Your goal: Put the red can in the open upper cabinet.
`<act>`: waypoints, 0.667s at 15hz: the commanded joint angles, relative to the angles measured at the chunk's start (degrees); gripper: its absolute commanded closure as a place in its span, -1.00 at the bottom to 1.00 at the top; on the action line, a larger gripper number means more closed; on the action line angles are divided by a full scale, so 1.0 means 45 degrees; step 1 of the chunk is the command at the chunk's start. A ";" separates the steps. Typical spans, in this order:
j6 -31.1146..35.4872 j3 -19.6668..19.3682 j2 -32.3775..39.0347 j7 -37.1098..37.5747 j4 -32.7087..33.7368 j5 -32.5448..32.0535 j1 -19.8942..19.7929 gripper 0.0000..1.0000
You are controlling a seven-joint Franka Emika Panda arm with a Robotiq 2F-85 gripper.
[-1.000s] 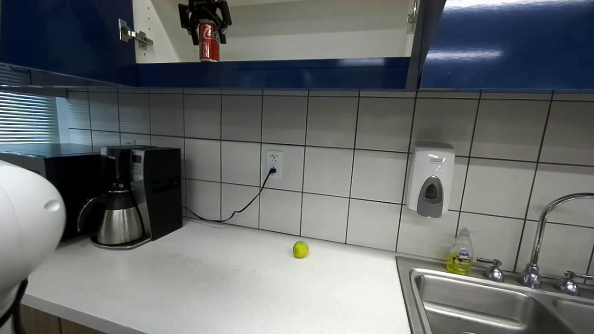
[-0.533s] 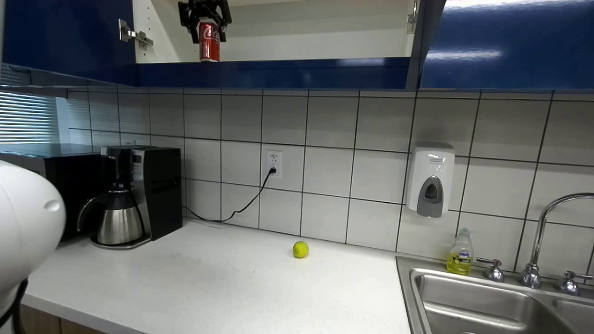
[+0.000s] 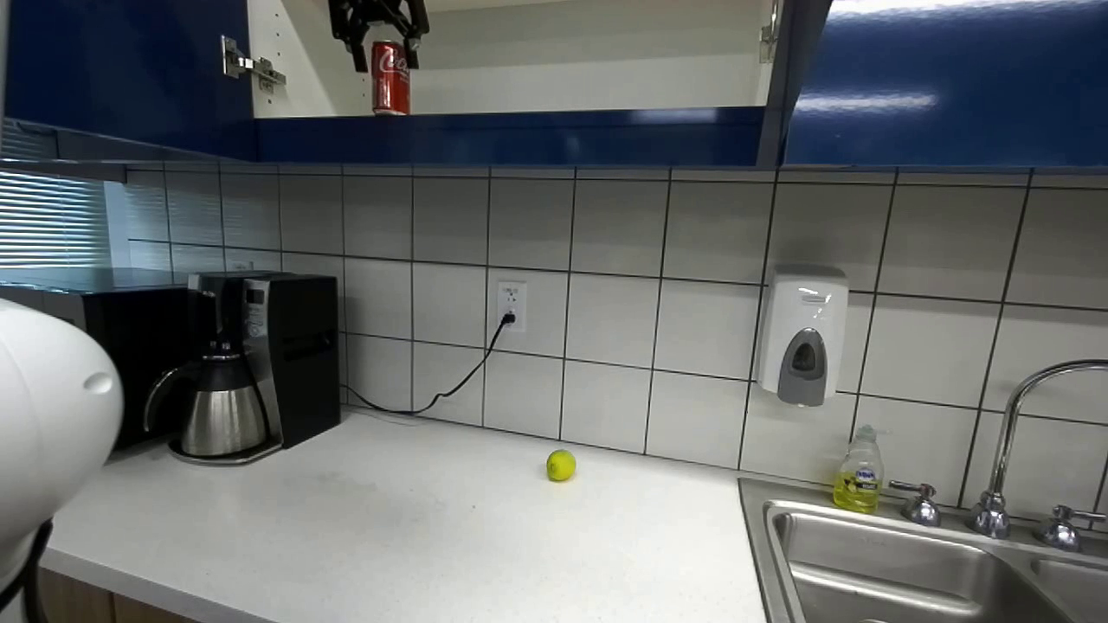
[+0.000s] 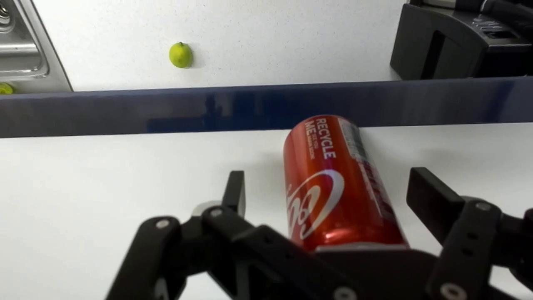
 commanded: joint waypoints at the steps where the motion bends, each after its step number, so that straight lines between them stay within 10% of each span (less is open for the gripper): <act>1: -0.0567 0.0043 -0.0230 0.0145 0.0221 -0.0030 0.0099 -1.00; 10: -0.0641 0.0045 -0.1850 0.0007 -0.1151 0.0389 0.0186 -1.00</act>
